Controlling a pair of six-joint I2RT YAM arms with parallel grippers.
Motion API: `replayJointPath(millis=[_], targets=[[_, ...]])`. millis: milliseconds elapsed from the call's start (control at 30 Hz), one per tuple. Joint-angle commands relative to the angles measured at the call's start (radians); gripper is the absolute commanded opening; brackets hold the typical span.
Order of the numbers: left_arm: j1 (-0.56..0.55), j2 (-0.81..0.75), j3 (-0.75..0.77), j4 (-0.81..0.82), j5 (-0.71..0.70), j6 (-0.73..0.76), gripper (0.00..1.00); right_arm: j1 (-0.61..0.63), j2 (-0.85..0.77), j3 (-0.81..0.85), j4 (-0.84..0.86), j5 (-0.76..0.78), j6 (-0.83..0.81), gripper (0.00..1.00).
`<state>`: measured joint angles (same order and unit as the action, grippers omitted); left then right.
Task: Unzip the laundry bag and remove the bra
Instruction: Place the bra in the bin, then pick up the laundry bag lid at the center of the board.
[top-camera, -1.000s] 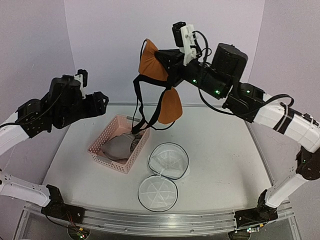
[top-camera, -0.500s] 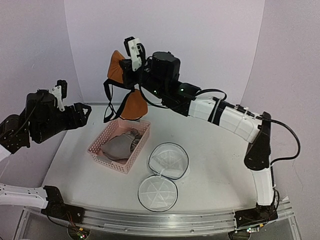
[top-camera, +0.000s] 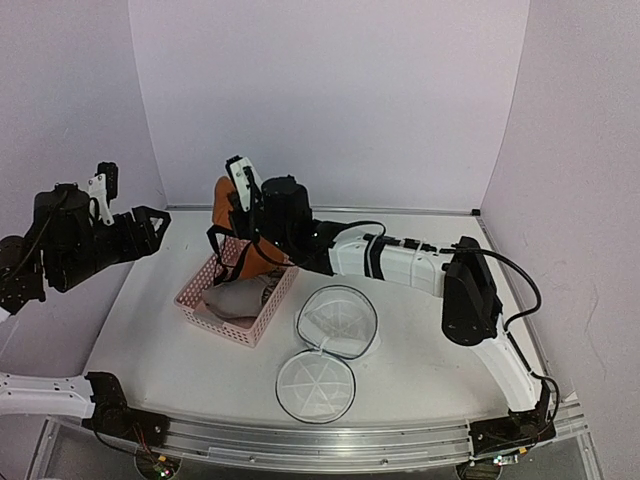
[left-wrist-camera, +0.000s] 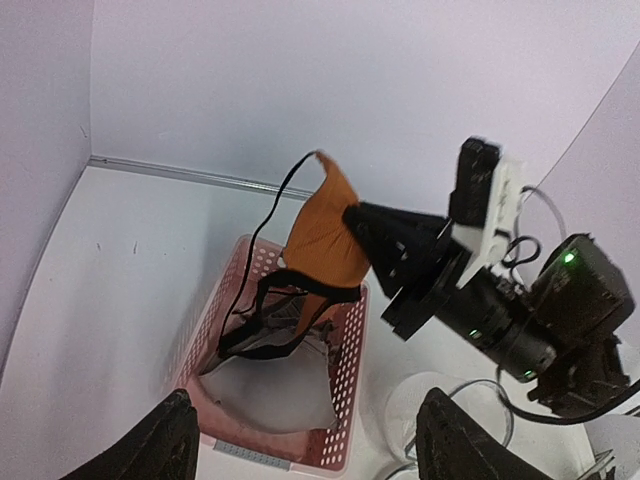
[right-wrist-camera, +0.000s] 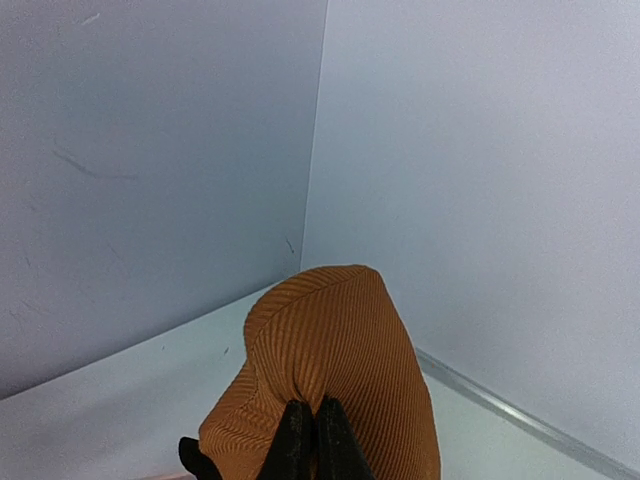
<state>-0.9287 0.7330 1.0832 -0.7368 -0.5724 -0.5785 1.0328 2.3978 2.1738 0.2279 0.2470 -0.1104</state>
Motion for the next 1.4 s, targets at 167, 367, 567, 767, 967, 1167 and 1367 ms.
replayJointPath(millis=[167,367,567,767,967,1167,1367], targets=[[-0.002,0.020,-0.003,0.000,0.006,-0.012,0.75,0.033,-0.081,-0.321,0.096,-0.062,0.267,0.00],[-0.002,0.048,-0.001,0.002,0.011,-0.013,0.75,0.051,-0.107,-0.433,0.087,-0.098,0.329,0.00],[-0.002,0.068,0.004,0.003,0.011,-0.016,0.75,0.059,-0.139,-0.481,0.077,-0.126,0.344,0.23],[-0.002,0.078,0.007,0.005,0.012,-0.018,0.75,0.063,-0.236,-0.499,0.022,-0.120,0.327,0.43],[-0.002,0.095,0.018,0.008,0.010,-0.011,0.75,0.068,-0.368,-0.551,-0.064,-0.126,0.313,0.49],[-0.002,0.139,0.030,0.026,0.039,0.008,0.76,0.076,-0.586,-0.753,-0.076,-0.190,0.267,0.52],[-0.002,0.205,0.027,0.082,0.109,0.045,0.77,0.110,-0.855,-1.031,-0.075,-0.266,0.160,0.57]])
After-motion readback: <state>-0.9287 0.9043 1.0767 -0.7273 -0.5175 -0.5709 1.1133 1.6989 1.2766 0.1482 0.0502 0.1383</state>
